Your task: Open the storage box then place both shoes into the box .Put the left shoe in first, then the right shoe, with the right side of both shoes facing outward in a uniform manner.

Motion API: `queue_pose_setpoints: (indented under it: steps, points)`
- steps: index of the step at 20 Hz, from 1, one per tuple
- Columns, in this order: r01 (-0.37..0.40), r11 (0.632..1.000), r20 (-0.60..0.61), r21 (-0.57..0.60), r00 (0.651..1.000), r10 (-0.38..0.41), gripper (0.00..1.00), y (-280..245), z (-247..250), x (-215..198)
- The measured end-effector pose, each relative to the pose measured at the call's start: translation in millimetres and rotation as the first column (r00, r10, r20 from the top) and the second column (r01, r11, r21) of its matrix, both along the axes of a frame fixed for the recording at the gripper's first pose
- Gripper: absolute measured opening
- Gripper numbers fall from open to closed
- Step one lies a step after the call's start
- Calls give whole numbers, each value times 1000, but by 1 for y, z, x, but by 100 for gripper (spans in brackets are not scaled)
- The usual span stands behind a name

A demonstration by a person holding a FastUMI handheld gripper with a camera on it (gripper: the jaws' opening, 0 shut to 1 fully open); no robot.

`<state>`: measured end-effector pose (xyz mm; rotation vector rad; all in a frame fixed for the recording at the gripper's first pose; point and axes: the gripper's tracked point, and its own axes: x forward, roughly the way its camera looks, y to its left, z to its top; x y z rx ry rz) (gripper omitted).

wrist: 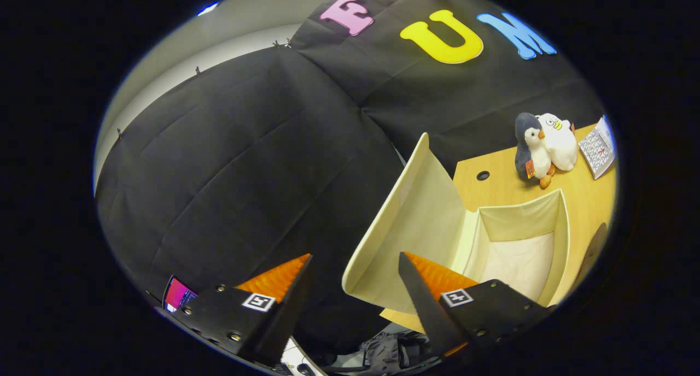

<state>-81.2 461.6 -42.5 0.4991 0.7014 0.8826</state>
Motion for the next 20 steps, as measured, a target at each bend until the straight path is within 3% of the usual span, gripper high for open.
queue_pose_setpoints:
  steps: [5, 10, 16, 20]
  points:
    - [39, 999, 85, -35, 996, -36, 97, -35, 2, 11]
    - [148, 985, 190, -94, 973, -128, 97, -98, 4, 33]
    - [315, 924, 306, -219, 921, -241, 97, -207, -5, 56]
    - [390, 891, 332, -232, 893, -304, 97, -270, -15, 65]
